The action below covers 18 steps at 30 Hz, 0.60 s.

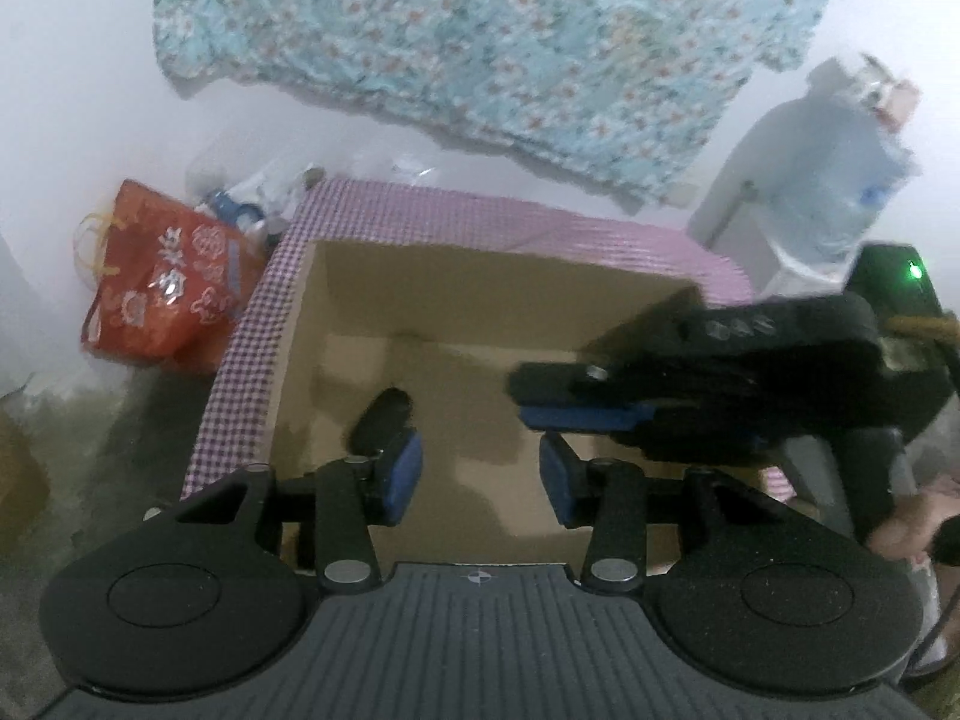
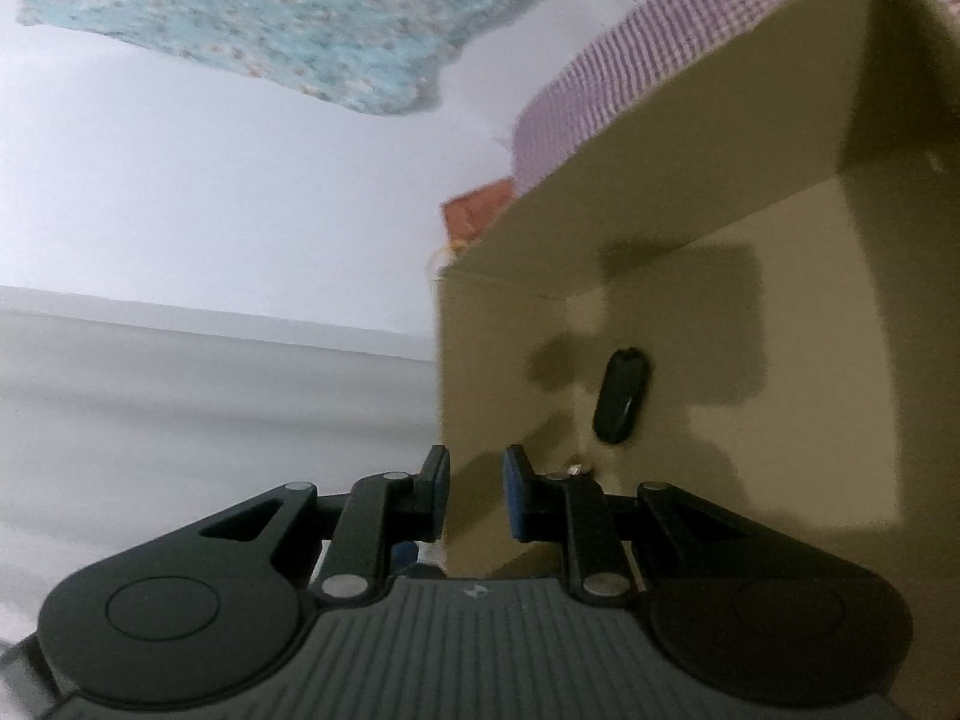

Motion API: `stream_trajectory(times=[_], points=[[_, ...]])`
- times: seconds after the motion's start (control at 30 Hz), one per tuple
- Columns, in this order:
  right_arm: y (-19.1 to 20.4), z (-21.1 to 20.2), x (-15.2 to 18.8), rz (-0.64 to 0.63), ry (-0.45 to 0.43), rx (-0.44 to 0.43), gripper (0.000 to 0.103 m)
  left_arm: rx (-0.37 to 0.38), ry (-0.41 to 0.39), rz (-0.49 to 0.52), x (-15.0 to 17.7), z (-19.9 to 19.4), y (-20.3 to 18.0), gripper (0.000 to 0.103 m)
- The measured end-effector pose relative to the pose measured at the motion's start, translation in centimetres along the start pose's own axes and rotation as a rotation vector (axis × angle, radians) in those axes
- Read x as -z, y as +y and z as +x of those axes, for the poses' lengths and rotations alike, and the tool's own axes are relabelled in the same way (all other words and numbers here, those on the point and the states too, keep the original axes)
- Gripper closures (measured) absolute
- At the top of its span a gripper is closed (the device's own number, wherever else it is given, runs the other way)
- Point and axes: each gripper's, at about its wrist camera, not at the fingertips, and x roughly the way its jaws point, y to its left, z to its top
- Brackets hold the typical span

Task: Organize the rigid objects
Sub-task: 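Carry the black key fob into the box and release it, then reach the right gripper to the green battery and grasp it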

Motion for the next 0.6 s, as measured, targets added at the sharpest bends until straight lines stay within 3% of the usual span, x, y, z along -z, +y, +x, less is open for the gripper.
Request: stream_trajectory(times=[0.2, 0.3, 0.43, 0.6], points=[[0.1, -5.8, 4.7, -0.034, -0.103, -0.047, 0.082, 0.076, -0.037, 0.077, 2.4, -3.3, -1.6, 0.058], [-0.4, -8.4, 7.7, -0.051, -0.174, -0.023, 0.082, 0.114, -0.026, 0.110, 3.9, -4.0, -2.2, 0.058], [-2.6, -11.1, 12.4, -0.037, -0.248, 0.061, 0.081, 0.163, -0.001, 0.168, 6.5, -4.2, -3.2, 0.058], [-5.0, -9.5, 15.2, -0.006, -0.254, 0.183, 0.081, 0.223, 0.074, 0.270, 10.3, -2.7, -5.1, 0.058]])
